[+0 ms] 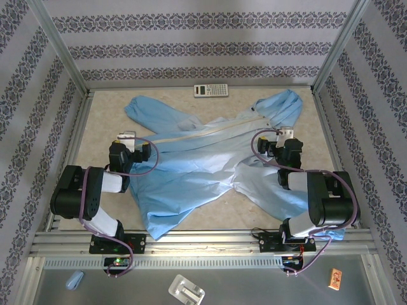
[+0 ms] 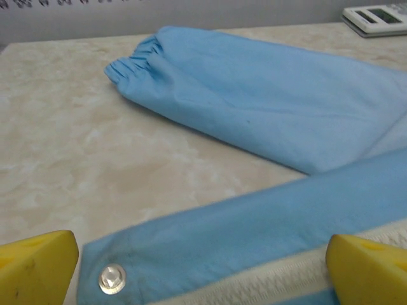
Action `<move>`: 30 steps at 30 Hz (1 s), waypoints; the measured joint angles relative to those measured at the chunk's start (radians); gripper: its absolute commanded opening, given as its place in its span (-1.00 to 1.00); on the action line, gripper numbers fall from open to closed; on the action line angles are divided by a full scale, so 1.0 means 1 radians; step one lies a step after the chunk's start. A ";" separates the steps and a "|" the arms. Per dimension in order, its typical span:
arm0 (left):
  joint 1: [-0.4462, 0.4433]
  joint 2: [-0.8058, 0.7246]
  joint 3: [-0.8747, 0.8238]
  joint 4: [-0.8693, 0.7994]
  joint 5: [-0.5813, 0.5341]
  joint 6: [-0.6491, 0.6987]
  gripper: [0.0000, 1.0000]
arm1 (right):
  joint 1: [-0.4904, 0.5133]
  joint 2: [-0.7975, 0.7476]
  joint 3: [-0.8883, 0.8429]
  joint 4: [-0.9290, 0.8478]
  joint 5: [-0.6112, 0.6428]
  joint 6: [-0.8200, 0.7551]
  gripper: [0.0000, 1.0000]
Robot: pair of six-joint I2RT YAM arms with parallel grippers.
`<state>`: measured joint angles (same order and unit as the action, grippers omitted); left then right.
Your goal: Zip up the jacket
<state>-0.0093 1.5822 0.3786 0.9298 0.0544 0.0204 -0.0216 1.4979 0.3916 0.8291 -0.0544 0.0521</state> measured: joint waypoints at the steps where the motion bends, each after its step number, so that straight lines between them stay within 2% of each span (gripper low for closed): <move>1: 0.002 0.000 0.004 0.000 -0.002 -0.001 0.99 | 0.000 0.005 0.000 0.009 0.002 0.000 0.96; 30: 0.005 0.000 0.006 -0.002 -0.006 -0.003 0.99 | 0.000 0.017 -0.002 0.058 0.003 -0.003 0.96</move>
<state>-0.0044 1.5822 0.3843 0.9283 0.0486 0.0174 -0.0216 1.5150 0.3897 0.8871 -0.0517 0.0486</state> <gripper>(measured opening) 0.996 0.981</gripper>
